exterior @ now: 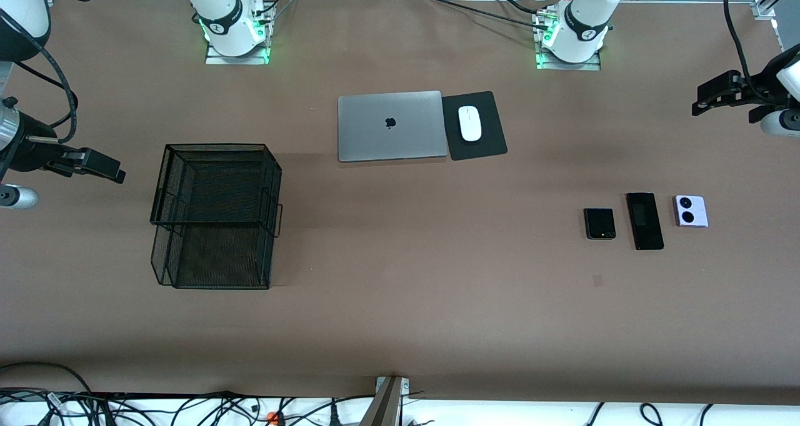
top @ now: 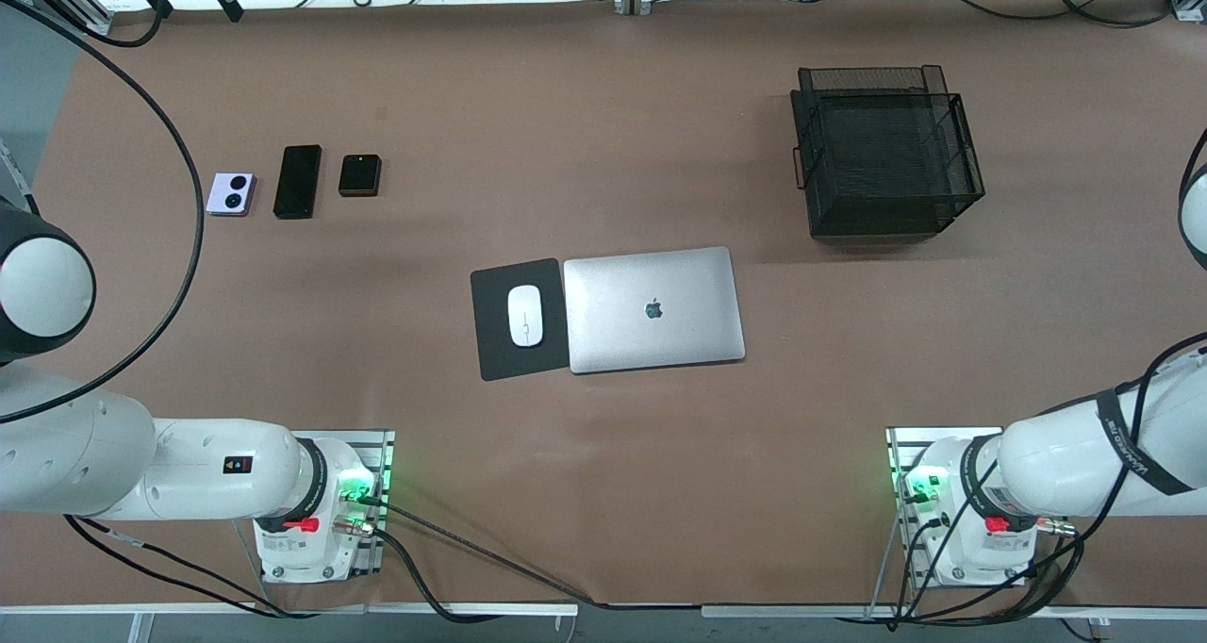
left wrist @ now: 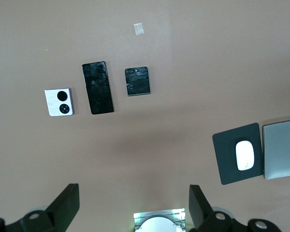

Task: Place phones with both arms
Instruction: 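Move the left gripper toward the small black flip phone, then lower the left gripper and grasp the small black flip phone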

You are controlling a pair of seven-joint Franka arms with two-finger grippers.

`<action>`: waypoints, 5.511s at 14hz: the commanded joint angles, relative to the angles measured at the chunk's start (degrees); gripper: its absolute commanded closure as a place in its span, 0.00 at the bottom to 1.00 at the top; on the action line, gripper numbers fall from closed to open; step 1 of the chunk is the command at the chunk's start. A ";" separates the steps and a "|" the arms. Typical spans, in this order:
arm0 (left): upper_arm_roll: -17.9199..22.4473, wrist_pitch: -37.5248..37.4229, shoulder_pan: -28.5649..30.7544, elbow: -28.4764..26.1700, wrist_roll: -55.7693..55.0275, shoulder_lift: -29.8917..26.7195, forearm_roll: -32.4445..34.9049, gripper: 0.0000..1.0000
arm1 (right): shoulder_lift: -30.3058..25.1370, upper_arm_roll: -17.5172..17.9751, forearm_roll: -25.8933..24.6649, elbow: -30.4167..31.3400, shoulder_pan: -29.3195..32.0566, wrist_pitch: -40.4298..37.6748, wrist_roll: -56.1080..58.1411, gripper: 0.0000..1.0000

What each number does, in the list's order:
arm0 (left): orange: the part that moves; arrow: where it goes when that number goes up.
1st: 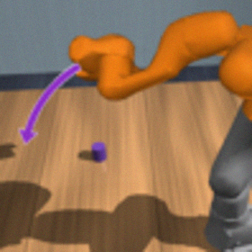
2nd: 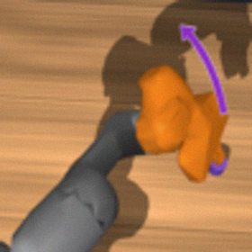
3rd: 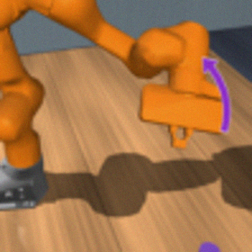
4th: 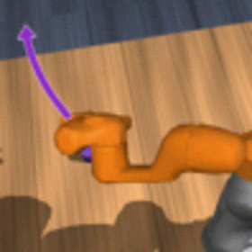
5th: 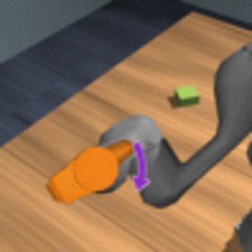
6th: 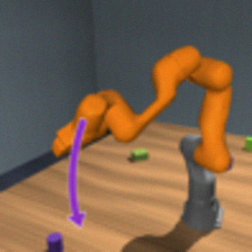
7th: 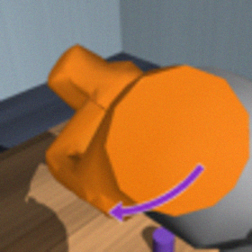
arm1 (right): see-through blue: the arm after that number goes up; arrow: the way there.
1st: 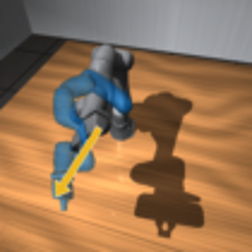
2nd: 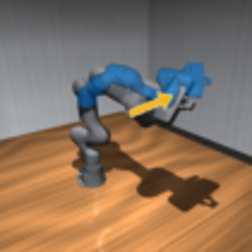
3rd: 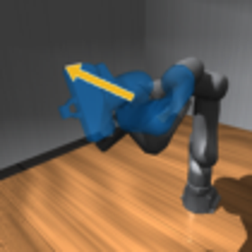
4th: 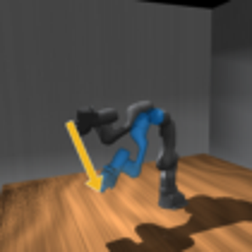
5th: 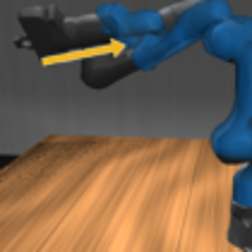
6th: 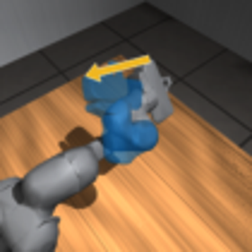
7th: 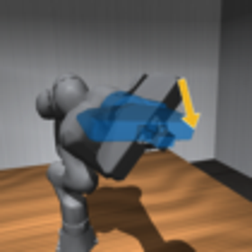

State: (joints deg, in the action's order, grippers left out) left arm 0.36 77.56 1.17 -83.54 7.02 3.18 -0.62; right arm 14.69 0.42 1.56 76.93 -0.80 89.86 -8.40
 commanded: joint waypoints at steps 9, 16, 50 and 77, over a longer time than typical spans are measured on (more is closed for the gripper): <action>0.34 0.74 0.06 -0.83 0.80 2.61 -0.43 0.00 | -0.27 0.28 -0.16 0.33 -0.08 -0.56 0.05 0.00; -1.33 6.80 -3.97 -0.65 1.42 12.63 6.58 0.00 | -0.19 0.28 -0.16 0.41 0.01 -0.65 0.22 0.00; -1.41 69.92 -0.29 -35.37 -6.93 26.79 0.89 0.00 | -0.19 0.28 0.19 0.77 0.01 -0.73 0.40 0.00; -1.06 70.01 1.21 -34.67 -4.19 28.91 0.71 0.81 | -0.19 0.28 0.19 0.85 -0.08 -0.73 0.49 0.00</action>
State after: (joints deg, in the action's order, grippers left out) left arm -0.68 147.21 2.44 -118.65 4.16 30.80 0.21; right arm 15.12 0.55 1.56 77.27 -0.95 89.51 -8.37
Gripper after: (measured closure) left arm 0.194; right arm 0.000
